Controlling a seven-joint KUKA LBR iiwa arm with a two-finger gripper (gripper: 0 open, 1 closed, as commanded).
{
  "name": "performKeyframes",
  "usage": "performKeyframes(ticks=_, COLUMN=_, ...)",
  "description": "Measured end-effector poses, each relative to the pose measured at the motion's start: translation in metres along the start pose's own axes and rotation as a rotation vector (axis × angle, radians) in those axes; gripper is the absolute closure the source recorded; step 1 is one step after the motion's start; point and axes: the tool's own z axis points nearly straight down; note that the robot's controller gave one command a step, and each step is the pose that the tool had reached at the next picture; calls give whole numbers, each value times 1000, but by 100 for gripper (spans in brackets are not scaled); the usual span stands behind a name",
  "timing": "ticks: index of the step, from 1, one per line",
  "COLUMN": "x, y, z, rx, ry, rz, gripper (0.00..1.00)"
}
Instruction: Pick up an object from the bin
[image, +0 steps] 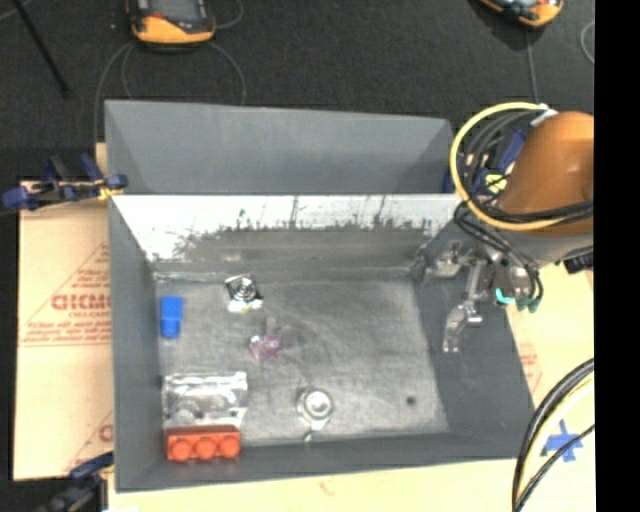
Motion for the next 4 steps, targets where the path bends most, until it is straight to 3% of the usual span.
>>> performKeyframes(ticks=1, x=-13, y=105, z=113, rx=-3, ry=-3, rz=-211, gripper=0)
performKeyframes(ticks=2, x=89, y=148, z=97, rx=-4, ry=0, rz=-270, gripper=0)
performKeyframes(ticks=3, x=57, y=203, z=89, rx=-1, ry=-10, rz=-429, gripper=0)
performKeyframes(ticks=4, x=59, y=149, z=77, rx=2, ry=-9, rz=-415, gripper=0)
